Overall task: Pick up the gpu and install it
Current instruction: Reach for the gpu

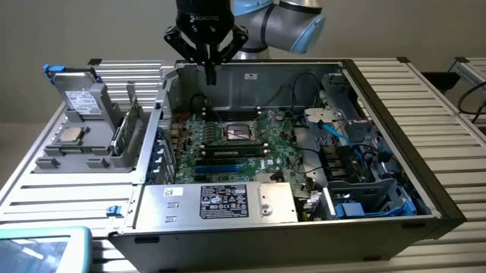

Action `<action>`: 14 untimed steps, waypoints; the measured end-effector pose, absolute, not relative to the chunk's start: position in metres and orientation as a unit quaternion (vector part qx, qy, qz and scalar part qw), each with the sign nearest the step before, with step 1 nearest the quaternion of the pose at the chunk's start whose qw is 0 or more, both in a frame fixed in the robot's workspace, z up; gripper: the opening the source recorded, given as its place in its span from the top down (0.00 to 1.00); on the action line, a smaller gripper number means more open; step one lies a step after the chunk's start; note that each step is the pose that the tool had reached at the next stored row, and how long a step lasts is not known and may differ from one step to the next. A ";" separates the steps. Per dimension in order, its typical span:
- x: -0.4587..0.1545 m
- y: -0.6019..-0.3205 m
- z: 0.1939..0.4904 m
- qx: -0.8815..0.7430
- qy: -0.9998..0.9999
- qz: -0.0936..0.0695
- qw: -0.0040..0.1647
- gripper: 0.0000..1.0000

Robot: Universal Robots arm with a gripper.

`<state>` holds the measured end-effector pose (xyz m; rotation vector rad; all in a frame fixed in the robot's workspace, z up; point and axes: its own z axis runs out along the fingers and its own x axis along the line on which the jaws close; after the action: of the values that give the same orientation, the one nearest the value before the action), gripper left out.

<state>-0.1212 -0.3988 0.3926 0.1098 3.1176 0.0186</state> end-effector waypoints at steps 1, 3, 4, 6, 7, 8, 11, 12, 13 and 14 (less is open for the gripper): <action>-0.121 -0.399 0.393 0.035 0.999 0.006 0.011 0.88; -0.121 -0.399 0.393 0.035 0.999 0.005 0.011 0.88; -0.121 -0.399 0.393 0.035 0.999 0.005 0.011 0.88; -0.121 -0.399 0.393 0.035 0.999 0.005 0.011 0.88; -0.121 -0.399 0.393 0.035 0.999 0.005 0.011 0.88; -0.121 -0.399 0.393 0.035 0.999 0.005 0.011 0.88; -0.127 -0.399 0.392 0.035 0.999 0.005 0.011 0.87; -0.132 -0.399 0.392 0.035 0.999 0.005 0.011 0.81; -0.136 -0.399 0.392 0.035 0.999 0.005 0.011 0.81; -0.141 -0.399 0.391 0.035 0.999 0.005 0.011 0.75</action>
<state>-0.1406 -0.3988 0.3914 0.1096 3.1168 0.0142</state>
